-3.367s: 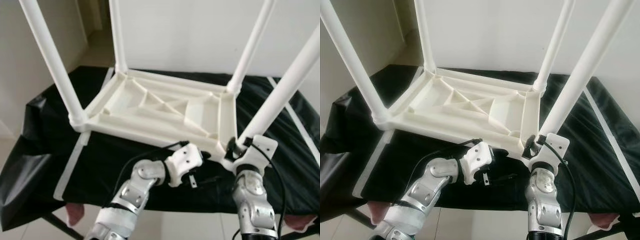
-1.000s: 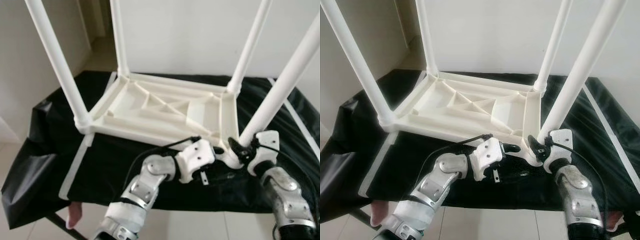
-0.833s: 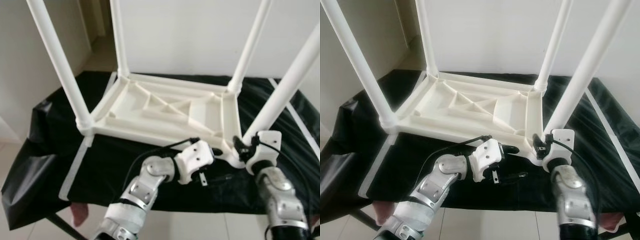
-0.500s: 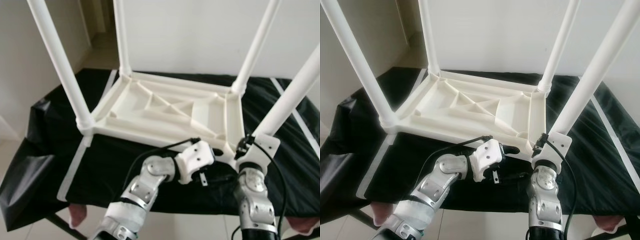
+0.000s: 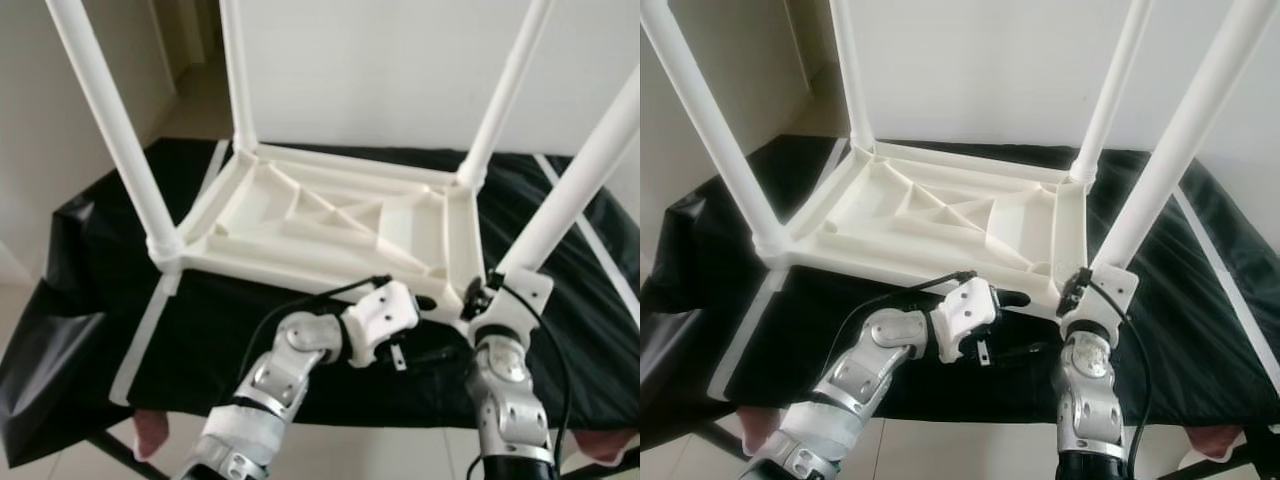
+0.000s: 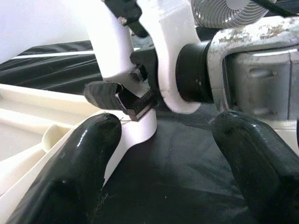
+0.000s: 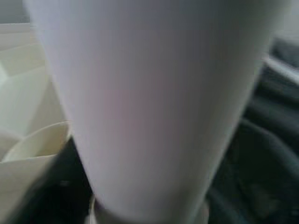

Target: Building children table

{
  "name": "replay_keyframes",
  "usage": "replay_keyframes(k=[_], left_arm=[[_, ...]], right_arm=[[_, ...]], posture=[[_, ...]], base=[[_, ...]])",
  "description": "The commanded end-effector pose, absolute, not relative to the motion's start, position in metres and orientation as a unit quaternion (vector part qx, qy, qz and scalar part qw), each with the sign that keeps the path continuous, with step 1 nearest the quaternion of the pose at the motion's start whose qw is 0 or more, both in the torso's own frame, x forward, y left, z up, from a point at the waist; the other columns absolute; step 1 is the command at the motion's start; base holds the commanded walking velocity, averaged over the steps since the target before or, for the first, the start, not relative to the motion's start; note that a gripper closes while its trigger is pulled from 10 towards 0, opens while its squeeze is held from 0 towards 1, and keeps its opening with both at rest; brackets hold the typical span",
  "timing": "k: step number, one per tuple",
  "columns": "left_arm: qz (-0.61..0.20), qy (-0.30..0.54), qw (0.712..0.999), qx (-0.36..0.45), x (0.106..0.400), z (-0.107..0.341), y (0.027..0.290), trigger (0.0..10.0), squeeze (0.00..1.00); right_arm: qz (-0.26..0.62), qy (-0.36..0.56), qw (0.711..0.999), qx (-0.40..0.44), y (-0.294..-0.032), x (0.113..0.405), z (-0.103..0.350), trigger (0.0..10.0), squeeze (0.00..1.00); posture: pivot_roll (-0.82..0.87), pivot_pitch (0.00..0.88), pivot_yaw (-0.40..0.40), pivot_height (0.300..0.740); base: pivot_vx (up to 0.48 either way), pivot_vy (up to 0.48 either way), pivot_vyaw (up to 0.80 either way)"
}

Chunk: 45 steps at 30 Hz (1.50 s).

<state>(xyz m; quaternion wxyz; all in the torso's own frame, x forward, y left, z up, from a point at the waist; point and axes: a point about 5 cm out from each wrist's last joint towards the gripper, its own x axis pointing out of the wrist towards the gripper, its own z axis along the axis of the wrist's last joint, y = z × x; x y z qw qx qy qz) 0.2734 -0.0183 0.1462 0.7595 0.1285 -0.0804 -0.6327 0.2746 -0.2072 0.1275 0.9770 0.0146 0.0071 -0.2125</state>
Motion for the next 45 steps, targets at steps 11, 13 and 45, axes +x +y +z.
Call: replay_keyframes(k=[11,13,45], left_arm=[[-0.59,-0.087,0.793,0.123,0.277,0.147,-0.02,10.0,0.0],[-0.592,-0.088,0.791,0.122,0.275,0.147,-0.021,10.0,0.0],[-0.588,-0.081,0.795,0.13,0.279,0.148,-0.009,10.0,0.0]], right_arm=[[-0.097,-0.028,0.995,-0.01,-0.221,0.272,0.133,10.0,0.0],[-0.069,-0.034,0.997,-0.022,-0.222,0.27,0.135,10.0,0.0],[0.23,0.014,0.968,-0.1,-0.259,0.273,0.132,10.0,0.0]], posture=[[-0.07,0.0,-0.037,0.74],[-0.08,0.0,-0.027,0.74],[-0.04,0.0,-0.012,0.74]], base=[[0.0,0.0,0.0],[0.0,0.0,0.0],[0.0,0.0,0.0]])
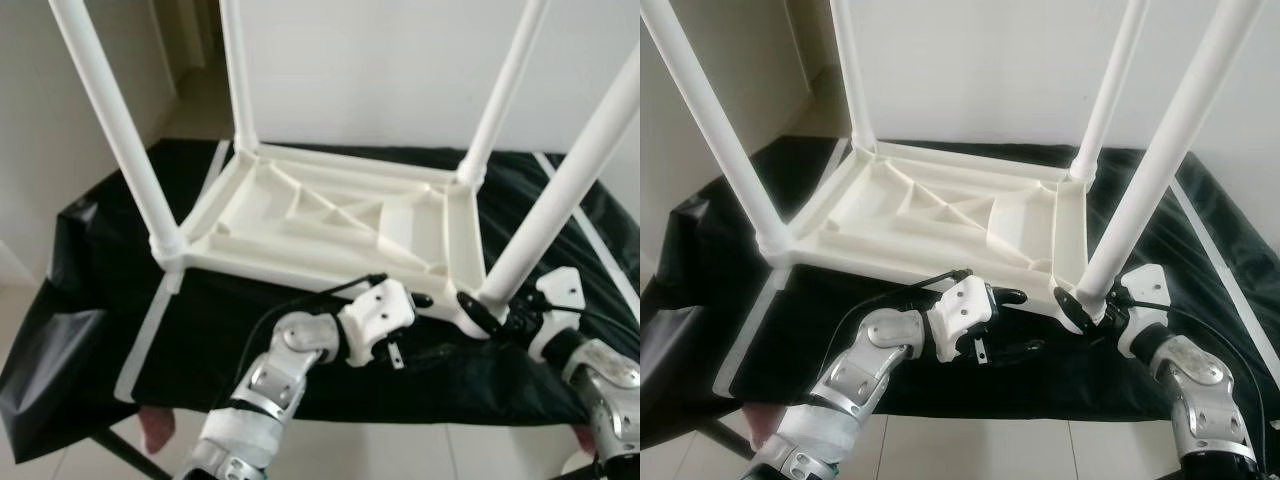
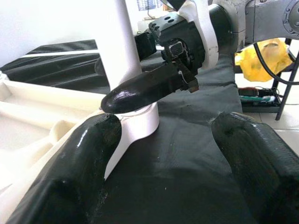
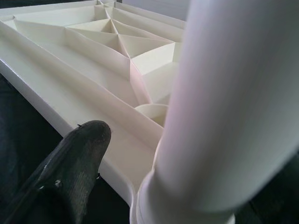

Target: Building children table

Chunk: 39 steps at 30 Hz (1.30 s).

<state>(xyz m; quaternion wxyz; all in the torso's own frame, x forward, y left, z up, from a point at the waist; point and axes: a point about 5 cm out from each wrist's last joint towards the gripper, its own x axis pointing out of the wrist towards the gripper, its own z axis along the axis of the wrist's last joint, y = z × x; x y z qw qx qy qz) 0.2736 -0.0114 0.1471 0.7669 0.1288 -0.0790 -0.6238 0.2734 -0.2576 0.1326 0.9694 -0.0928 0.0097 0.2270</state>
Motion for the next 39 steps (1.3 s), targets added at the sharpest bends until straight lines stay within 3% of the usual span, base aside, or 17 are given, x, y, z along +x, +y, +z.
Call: replay_keyframes(k=[1,3,4,6,7,8,16,17,18,20,21,26,39], left_arm=[[-0.585,-0.079,0.796,0.132,0.28,0.148,-0.009,10.0,0.0],[-0.583,-0.079,0.797,0.133,0.28,0.148,-0.01,10.0,0.0],[-0.587,-0.082,0.795,0.129,0.278,0.15,-0.013,10.0,0.0],[-0.588,-0.083,0.794,0.127,0.277,0.15,-0.014,10.0,0.0],[-0.591,-0.082,0.792,0.129,0.276,0.15,-0.014,10.0,0.0],[-0.591,-0.081,0.792,0.133,0.275,0.149,-0.013,10.0,0.0],[-0.589,-0.082,0.792,0.138,0.275,0.149,-0.013,10.0,0.0],[-0.589,-0.084,0.792,0.139,0.276,0.15,-0.013,10.0,0.0],[-0.589,-0.084,0.792,0.139,0.277,0.151,-0.013,10.0,0.0],[-0.589,-0.084,0.792,0.139,0.277,0.151,-0.013,10.0,0.0],[-0.589,-0.084,0.792,0.139,0.277,0.151,-0.014,10.0,0.0],[-0.59,-0.084,0.792,0.136,0.278,0.151,-0.014,10.0,0.0],[-0.592,-0.079,0.792,0.13,0.274,0.147,-0.015,10.0,0.0]], right_arm=[[0.239,0.016,0.965,-0.104,-0.257,0.282,0.131,10.0,0.0],[0.245,0.017,0.964,-0.104,-0.255,0.285,0.13,10.0,0.0],[0.26,0.023,0.96,-0.104,-0.251,0.291,0.127,4.9,0.0],[0.263,0.025,0.959,-0.104,-0.25,0.292,0.127,4.9,0.0],[0.262,0.024,0.959,-0.103,-0.25,0.294,0.127,1.4,0.0],[0.259,0.025,0.96,-0.103,-0.25,0.295,0.126,0.0,0.0],[0.249,0.036,0.963,-0.098,-0.255,0.296,0.122,0.0,0.0],[0.245,0.036,0.965,-0.09,-0.255,0.295,0.122,1.2,0.0],[0.241,0.036,0.966,-0.084,-0.255,0.294,0.121,7.1,0.0],[0.241,0.036,0.966,-0.084,-0.255,0.294,0.121,7.1,0.0],[0.239,0.035,0.967,-0.081,-0.255,0.294,0.121,10.0,0.0],[0.155,0.052,0.986,-0.033,-0.256,0.294,0.121,10.0,0.0],[0.019,0.058,0.998,-0.006,-0.241,0.289,0.122,10.0,0.0]], posture=[[-0.03,0.0,-0.009,0.74],[-0.03,0.0,-0.009,0.74],[-0.02,0.0,-0.014,0.74],[-0.02,0.0,-0.014,0.74],[-0.02,0.0,-0.015,0.74],[-0.02,0.0,-0.014,0.74],[-0.02,0.0,-0.014,0.74],[-0.02,0.0,-0.014,0.74],[-0.02,0.0,-0.013,0.74],[-0.02,0.0,-0.013,0.74],[-0.03,0.0,-0.014,0.74],[-0.05,0.0,-0.014,0.74],[-0.05,0.0,-0.033,0.74]], base=[[0.0,0.0,0.0],[0.0,0.0,0.0],[0.0,0.0,0.0],[0.0,0.0,0.0],[0.0,0.0,0.0],[0.0,0.0,0.0],[0.0,0.0,0.0],[0.0,0.0,0.0],[0.0,0.0,0.0],[0.0,0.0,0.0],[0.0,0.0,0.0],[0.0,0.0,0.0],[0.0,0.0,0.0]])
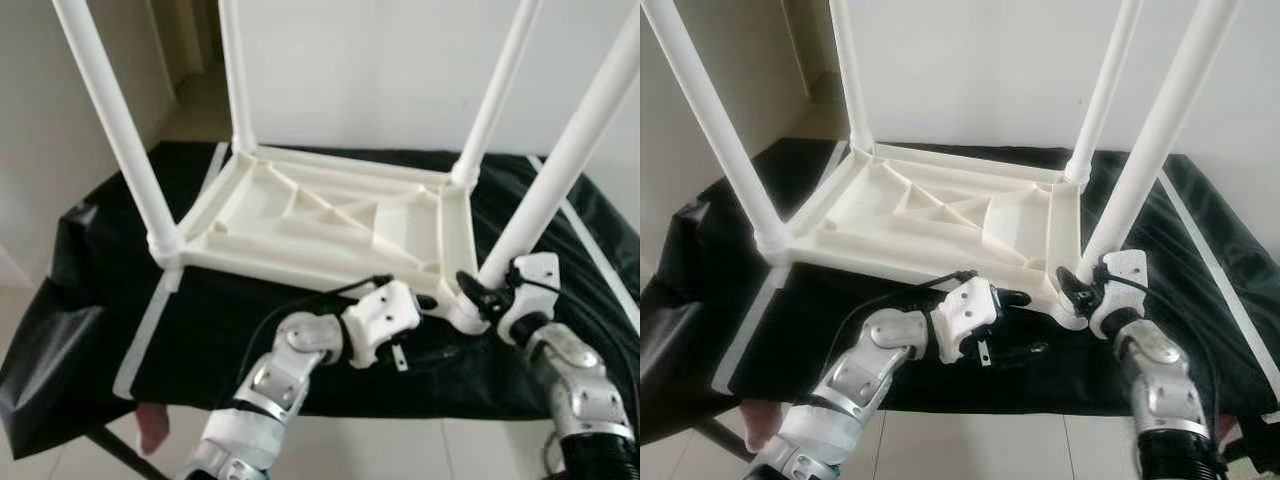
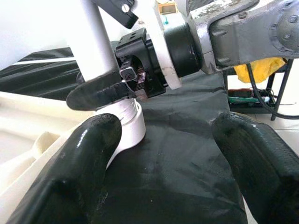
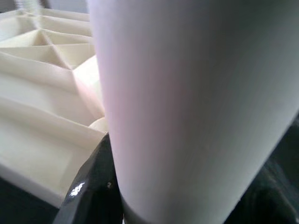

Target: Building children table

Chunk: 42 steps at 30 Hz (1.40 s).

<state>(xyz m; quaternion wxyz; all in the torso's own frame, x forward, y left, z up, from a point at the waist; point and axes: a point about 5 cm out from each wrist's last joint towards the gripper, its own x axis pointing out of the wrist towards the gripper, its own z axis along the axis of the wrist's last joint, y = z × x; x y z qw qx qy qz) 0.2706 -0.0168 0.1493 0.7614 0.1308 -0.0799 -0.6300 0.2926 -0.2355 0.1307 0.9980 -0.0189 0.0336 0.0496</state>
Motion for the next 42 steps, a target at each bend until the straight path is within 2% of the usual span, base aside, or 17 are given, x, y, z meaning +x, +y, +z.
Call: replay_keyframes(k=[1,7,8,9,11,15,20,29,30,35,42], left_arm=[[-0.591,-0.078,0.792,0.13,0.274,0.147,-0.014,10.0,0.0],[-0.593,-0.075,0.791,0.132,0.272,0.145,-0.012,10.0,0.0],[-0.593,-0.074,0.79,0.133,0.271,0.144,-0.012,10.0,0.0],[-0.593,-0.074,0.79,0.134,0.272,0.144,-0.012,10.0,0.0],[-0.593,-0.074,0.79,0.134,0.272,0.144,-0.012,10.0,0.0],[-0.588,-0.077,0.793,0.137,0.275,0.146,-0.012,10.0,0.0],[-0.588,-0.076,0.793,0.139,0.274,0.144,-0.011,10.0,0.0],[-0.59,-0.075,0.791,0.142,0.272,0.143,-0.011,10.0,0.0],[-0.59,-0.077,0.791,0.142,0.272,0.144,-0.011,10.0,0.0],[-0.591,-0.078,0.79,0.141,0.273,0.145,-0.012,10.0,0.0],[-0.596,-0.079,0.786,0.141,0.272,0.144,-0.015,10.0,0.0]], right_arm=[[0.003,0.059,0.998,-0.003,-0.233,0.287,0.122,10.0,0.0],[-0.062,0.065,0.996,0.017,-0.217,0.278,0.116,10.0,0.0],[-0.096,0.068,0.993,0.03,-0.212,0.275,0.114,10.0,0.0],[-0.17,0.061,0.983,0.034,-0.206,0.269,0.112,10.0,0.0],[-0.17,0.061,0.983,0.034,-0.206,0.269,0.112,10.0,0.0],[-0.27,0.057,0.959,0.066,-0.192,0.267,0.106,10.0,0.0],[-0.267,0.056,0.959,0.079,-0.183,0.27,0.109,10.0,0.0],[-0.267,0.051,0.959,0.08,-0.186,0.27,0.113,10.0,0.0],[-0.258,0.037,0.963,0.075,-0.185,0.271,0.117,10.0,1.0],[-0.206,-0.01,0.977,0.044,-0.186,0.277,0.127,10.0,1.0],[-0.138,-0.01,0.99,0.023,-0.205,0.28,0.127,10.0,1.0]], posture=[[-0.04,0.0,-0.033,0.74],[-0.04,0.0,-0.034,0.74],[-0.04,0.0,-0.032,0.74],[-0.04,0.0,-0.032,0.74],[-0.04,0.0,-0.032,0.74],[-0.02,0.0,-0.037,0.74],[-0.02,0.0,-0.037,0.74],[-0.02,0.0,-0.038,0.74],[-0.02,0.0,-0.033,0.74],[-0.04,0.0,-0.026,0.74],[-0.05,0.0,-0.02,0.74]], base=[[0.0,0.0,0.0],[0.0,0.0,0.0],[0.0,0.0,0.0],[0.0,0.0,0.0],[0.0,0.0,0.0],[0.0,0.0,0.0],[0.0,0.0,0.0],[0.0,0.0,0.0],[0.0,0.0,0.0],[0.0,0.0,0.0],[0.0,0.0,0.0]])
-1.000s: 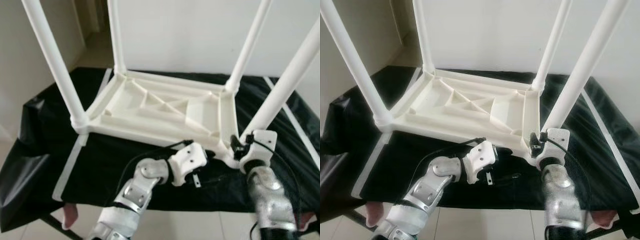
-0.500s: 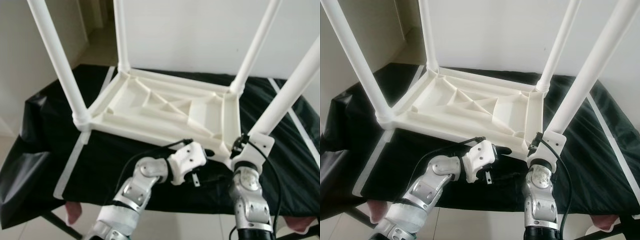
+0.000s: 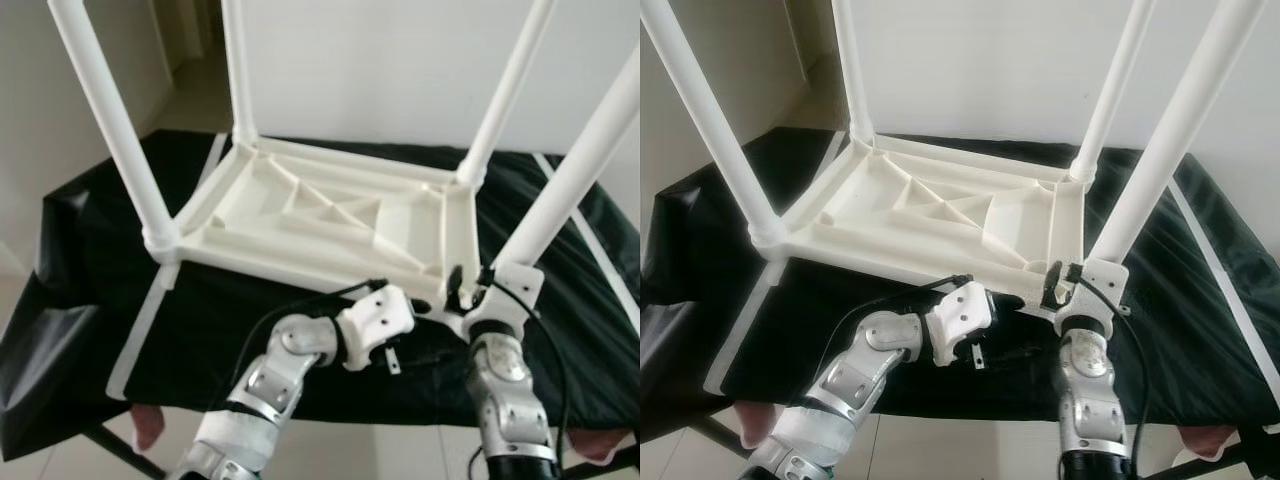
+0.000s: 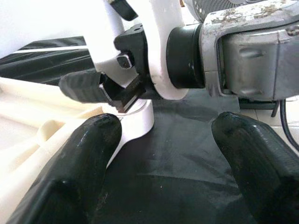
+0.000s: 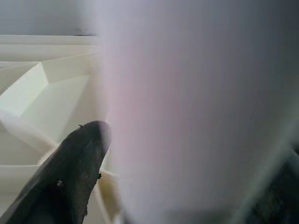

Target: Building children table

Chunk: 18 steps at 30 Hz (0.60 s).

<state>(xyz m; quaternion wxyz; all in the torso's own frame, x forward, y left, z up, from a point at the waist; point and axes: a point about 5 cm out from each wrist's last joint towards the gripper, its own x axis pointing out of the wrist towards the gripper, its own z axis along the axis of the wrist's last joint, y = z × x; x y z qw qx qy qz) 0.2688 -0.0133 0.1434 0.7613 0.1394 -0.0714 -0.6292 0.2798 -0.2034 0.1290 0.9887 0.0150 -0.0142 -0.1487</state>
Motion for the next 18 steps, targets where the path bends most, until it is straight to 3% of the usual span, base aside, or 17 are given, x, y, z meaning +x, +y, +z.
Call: replay_keyframes(k=[1,2,8,13,18], left_arm=[[-0.597,-0.079,0.786,0.141,0.272,0.144,-0.015,10.0,0.0],[-0.598,-0.078,0.785,0.141,0.271,0.144,-0.015,10.0,0.0],[-0.6,-0.078,0.784,0.141,0.271,0.144,-0.015,10.0,0.0],[-0.601,-0.079,0.783,0.142,0.272,0.145,-0.015,10.0,0.0],[-0.6,-0.08,0.783,0.143,0.273,0.146,-0.014,10.0,0.0]], right_arm=[[-0.109,-0.01,0.994,0.024,-0.205,0.28,0.127,10.0,0.88],[-0.074,-0.01,0.997,0.026,-0.206,0.279,0.126,10.0,0.0],[-0.026,-0.01,1.0,0.015,-0.214,0.277,0.124,10.0,0.0],[0.083,-0.009,0.995,-0.059,-0.23,0.272,0.123,10.0,0.0],[0.138,0.001,0.989,-0.054,-0.234,0.271,0.124,10.0,0.0]], posture=[[-0.05,0.0,-0.02,0.74],[-0.05,0.0,-0.02,0.74],[-0.05,0.0,-0.014,0.74],[-0.06,0.0,-0.008,0.74],[-0.06,0.0,-0.004,0.74]], base=[[0.0,0.0,0.0],[0.0,0.0,0.0],[0.0,0.0,0.0],[0.0,0.0,0.0],[0.0,0.0,0.0]])
